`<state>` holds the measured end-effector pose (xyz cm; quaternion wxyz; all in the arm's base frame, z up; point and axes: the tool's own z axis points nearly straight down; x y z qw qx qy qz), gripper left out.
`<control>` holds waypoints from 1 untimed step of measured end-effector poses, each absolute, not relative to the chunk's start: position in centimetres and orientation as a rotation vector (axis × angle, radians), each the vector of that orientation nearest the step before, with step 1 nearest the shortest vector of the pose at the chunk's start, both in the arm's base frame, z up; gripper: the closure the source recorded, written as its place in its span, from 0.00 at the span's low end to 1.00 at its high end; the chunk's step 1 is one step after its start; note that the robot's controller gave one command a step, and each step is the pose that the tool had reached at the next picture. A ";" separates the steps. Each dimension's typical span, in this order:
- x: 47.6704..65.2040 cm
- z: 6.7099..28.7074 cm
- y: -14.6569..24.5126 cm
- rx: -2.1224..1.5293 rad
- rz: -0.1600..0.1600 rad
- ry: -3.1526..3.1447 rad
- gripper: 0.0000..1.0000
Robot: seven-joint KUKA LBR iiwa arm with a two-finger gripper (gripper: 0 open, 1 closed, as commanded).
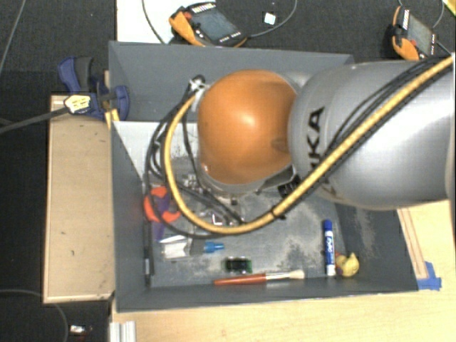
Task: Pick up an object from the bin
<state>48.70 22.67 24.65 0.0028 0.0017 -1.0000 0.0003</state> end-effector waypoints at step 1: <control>48.9 25.1 22.5 -0.006 -0.002 -3.143 0.00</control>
Offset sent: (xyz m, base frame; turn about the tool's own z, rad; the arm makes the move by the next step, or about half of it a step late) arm 0.0040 -0.0161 -0.1765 0.1240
